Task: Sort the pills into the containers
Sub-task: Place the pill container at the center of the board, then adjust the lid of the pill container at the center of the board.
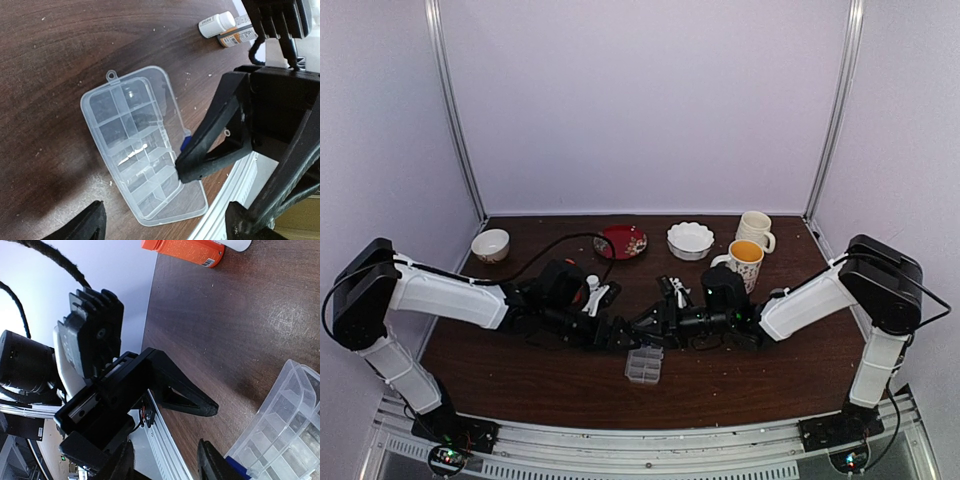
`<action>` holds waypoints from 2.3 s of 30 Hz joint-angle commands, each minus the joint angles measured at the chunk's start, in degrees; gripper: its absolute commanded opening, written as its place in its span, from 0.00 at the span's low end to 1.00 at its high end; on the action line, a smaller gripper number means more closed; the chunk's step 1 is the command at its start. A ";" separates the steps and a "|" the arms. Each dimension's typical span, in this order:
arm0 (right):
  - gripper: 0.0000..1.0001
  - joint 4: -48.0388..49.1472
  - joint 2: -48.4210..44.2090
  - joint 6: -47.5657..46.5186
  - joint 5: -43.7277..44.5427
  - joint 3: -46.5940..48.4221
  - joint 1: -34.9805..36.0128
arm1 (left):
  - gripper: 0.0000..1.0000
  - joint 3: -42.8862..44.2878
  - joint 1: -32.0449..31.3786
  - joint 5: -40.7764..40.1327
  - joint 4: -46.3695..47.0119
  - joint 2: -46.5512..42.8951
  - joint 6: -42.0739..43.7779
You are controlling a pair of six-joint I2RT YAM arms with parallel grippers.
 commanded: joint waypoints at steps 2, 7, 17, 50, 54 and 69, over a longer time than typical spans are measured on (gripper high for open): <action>0.44 1.00 -1.97 0.12 0.34 1.16 0.20 | 0.85 4.87 -1.49 -5.19 -8.71 -0.67 1.90; 0.42 -4.16 -5.35 -3.72 1.94 0.66 -1.01 | 0.85 5.78 -2.32 -6.78 -10.31 -0.69 1.98; 0.02 -23.32 -12.28 -14.58 6.41 -0.79 -3.63 | 0.84 8.32 -2.37 -6.44 -11.27 -0.19 2.83; 0.03 -20.63 1.37 -15.47 7.17 2.07 -2.35 | 0.88 31.25 -5.67 -21.14 -30.16 14.40 5.74; 0.04 -20.33 1.51 -15.41 7.19 1.85 -2.27 | 0.88 33.68 -5.66 -22.90 -32.49 16.07 6.31; 0.07 -22.92 1.51 -16.55 8.30 2.06 -2.00 | 0.85 39.37 -5.67 -29.05 -40.82 21.30 8.75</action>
